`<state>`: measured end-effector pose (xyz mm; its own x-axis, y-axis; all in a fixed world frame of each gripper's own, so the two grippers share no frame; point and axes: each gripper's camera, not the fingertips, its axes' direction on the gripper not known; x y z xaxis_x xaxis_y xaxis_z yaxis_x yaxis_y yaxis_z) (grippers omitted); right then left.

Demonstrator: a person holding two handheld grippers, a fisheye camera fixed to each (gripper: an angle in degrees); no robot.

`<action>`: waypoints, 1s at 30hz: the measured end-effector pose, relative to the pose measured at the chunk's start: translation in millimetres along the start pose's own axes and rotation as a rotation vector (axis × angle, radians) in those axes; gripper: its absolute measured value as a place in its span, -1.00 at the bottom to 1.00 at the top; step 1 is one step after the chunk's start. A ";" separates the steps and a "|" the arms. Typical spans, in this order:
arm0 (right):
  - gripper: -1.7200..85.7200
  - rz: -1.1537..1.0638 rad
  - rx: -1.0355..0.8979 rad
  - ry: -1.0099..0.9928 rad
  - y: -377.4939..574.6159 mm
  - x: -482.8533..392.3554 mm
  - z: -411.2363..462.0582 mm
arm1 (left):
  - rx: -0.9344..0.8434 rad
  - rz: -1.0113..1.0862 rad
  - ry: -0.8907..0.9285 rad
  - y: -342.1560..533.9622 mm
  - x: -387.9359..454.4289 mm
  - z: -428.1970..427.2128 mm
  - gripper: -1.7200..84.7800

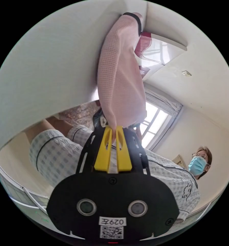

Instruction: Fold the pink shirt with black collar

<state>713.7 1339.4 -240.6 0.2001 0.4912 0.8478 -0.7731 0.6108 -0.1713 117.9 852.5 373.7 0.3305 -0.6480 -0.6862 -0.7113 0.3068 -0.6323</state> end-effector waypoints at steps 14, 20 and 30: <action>-0.94 -0.516 -0.020 0.277 -9.0 -324.7 -119.8 | -0.081 0.619 -0.195 -117.6 288.0 134.3 -0.98; -0.94 -0.751 0.151 0.308 24.7 -418.6 -184.8 | -0.208 0.896 -0.288 -163.8 399.7 247.7 -0.98; -0.94 -0.113 0.262 0.653 -24.5 -209.4 -280.4 | -0.503 0.352 -0.724 -264.7 197.4 374.3 -0.97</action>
<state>859.5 1395.7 -554.6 0.5441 0.7555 0.3650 -0.8291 0.5509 0.0956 603.6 904.3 271.0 0.2300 0.0657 -0.9710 -0.9715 -0.0431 -0.2331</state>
